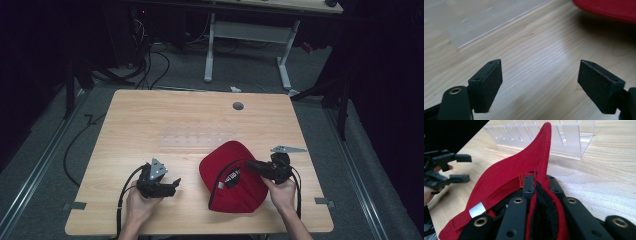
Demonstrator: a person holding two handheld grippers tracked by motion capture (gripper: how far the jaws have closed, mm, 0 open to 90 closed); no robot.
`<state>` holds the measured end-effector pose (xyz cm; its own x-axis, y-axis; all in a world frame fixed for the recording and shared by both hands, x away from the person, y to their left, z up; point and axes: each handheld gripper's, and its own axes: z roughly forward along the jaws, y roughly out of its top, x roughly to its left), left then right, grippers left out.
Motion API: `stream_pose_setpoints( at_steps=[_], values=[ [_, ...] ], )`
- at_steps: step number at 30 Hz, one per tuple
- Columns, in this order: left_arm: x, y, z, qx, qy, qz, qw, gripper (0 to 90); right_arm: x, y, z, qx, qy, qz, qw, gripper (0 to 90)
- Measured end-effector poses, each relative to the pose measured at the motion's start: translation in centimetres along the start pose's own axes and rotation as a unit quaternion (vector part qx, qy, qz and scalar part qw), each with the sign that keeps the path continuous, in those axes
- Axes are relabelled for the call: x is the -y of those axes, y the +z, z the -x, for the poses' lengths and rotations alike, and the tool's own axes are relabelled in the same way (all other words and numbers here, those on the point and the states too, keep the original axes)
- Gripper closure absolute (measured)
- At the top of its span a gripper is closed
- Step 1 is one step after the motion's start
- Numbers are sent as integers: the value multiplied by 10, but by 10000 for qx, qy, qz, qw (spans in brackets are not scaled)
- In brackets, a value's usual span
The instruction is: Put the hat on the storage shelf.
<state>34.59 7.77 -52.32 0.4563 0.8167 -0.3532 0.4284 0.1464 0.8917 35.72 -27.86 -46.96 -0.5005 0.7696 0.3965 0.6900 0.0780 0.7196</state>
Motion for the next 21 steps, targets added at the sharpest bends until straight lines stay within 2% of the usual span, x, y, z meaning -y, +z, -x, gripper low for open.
stream_pose_setpoints(
  at_steps=[2,5,9,10,21],
  values=[
    [0,-2,10,174,166,-20,9997,202,-1,0,0,2,-8,3,10000,809],
    [0,-4,23,430,257,-13,9987,194,-3,-1,0,-38,58,-16,10000,809],
    [2,-4,36,634,432,-69,9970,188,-6,-1,0,-31,96,-39,9999,809],
    [3,-4,39,662,522,-110,9964,184,-8,-1,-1,-37,87,-31,10000,809],
    [4,1,66,907,869,-65,9921,159,-21,0,-9,-131,128,-125,9998,809]
  ],
)
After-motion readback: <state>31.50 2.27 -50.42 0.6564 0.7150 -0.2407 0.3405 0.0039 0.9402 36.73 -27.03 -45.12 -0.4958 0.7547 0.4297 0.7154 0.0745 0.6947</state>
